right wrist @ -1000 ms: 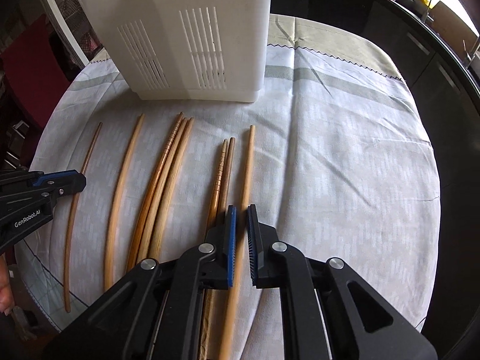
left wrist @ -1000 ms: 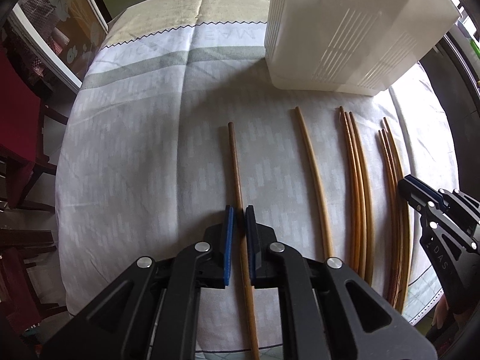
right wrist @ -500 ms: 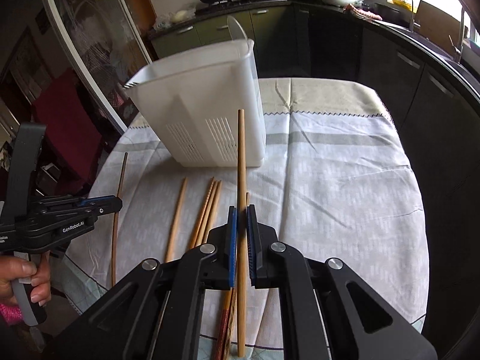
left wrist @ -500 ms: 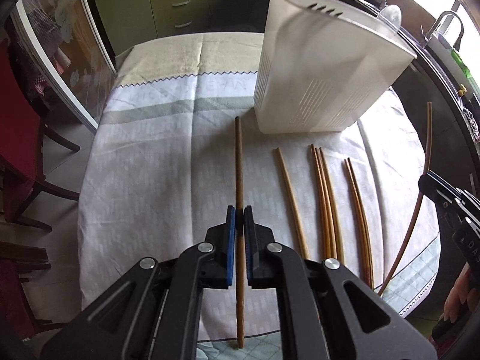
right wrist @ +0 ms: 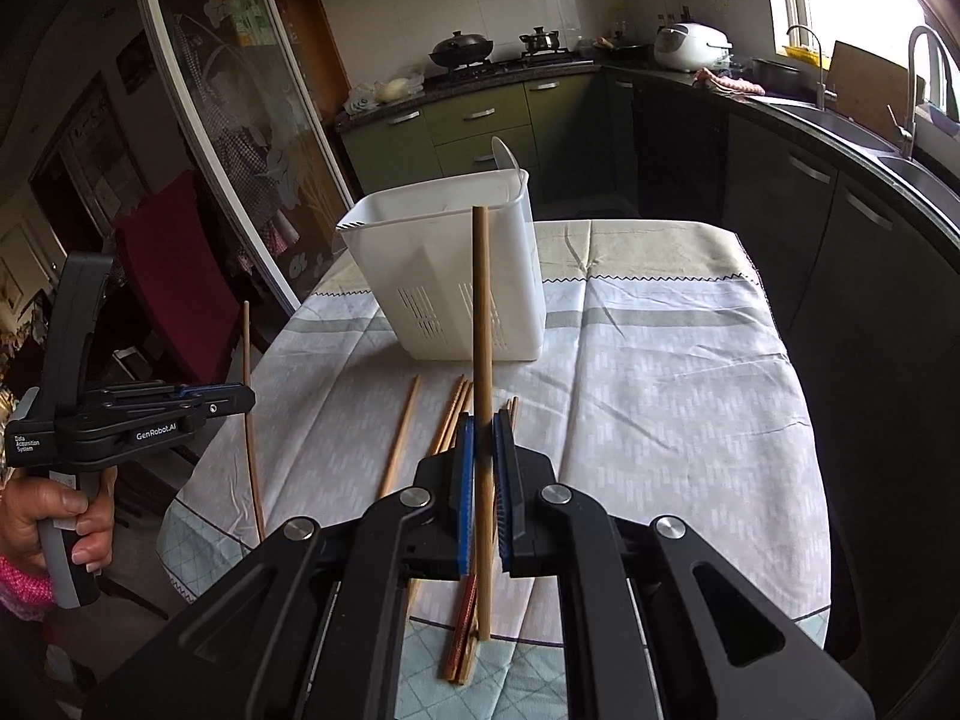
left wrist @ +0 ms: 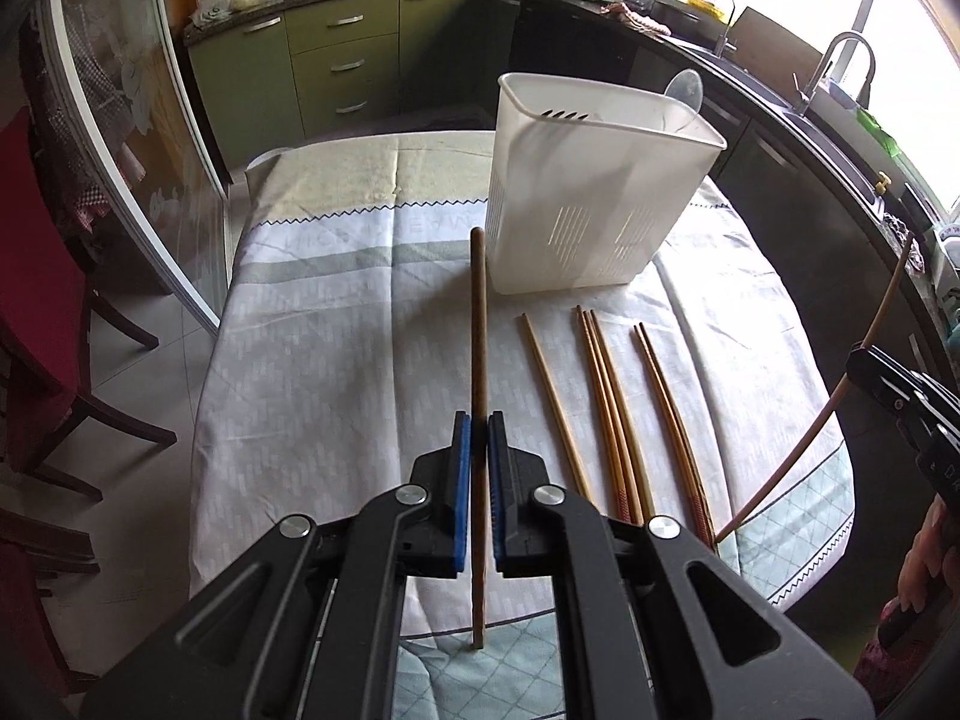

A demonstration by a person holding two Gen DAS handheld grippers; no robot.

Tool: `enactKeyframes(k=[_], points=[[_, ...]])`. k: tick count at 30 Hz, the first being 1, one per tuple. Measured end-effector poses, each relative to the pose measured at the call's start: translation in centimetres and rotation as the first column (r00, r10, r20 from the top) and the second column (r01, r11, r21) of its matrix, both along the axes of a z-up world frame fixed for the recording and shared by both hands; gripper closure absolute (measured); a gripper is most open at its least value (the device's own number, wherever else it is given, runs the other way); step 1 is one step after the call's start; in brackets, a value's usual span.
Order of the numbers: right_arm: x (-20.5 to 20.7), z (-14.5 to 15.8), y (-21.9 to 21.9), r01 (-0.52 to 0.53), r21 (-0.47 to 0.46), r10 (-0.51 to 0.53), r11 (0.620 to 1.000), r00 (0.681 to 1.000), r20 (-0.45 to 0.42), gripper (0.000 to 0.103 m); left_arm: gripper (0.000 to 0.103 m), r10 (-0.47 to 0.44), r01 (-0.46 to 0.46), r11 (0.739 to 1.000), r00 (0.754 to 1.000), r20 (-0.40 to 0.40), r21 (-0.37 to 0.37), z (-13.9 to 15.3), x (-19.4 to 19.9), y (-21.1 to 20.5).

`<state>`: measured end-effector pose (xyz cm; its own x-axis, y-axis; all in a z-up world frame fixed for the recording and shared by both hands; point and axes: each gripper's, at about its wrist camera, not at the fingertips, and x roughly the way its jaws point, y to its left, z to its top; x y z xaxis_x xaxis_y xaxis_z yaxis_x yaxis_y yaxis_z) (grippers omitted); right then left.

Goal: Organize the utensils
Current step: 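Lift the chopsticks and drop them into the white holder with both grippers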

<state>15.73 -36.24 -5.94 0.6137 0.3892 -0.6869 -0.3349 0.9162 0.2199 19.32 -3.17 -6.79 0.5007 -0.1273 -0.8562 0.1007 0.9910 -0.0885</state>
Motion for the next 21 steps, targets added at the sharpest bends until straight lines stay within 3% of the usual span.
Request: enactKeyframes(k=[17,21], points=[[-1.5,0.8,-0.3,0.019,-0.037,-0.017,0.999,0.998,0.061,0.096,0.097,-0.042,0.043,0.999,0.984,0.171,0.000,4.0,-4.1,-0.5],[-1.6,0.8,-0.3,0.020,-0.056,-0.016,0.998,0.997,0.074,0.096,0.097,-0.054,0.053,0.999,0.983,0.175,0.011,4.0,-4.1,-0.9]])
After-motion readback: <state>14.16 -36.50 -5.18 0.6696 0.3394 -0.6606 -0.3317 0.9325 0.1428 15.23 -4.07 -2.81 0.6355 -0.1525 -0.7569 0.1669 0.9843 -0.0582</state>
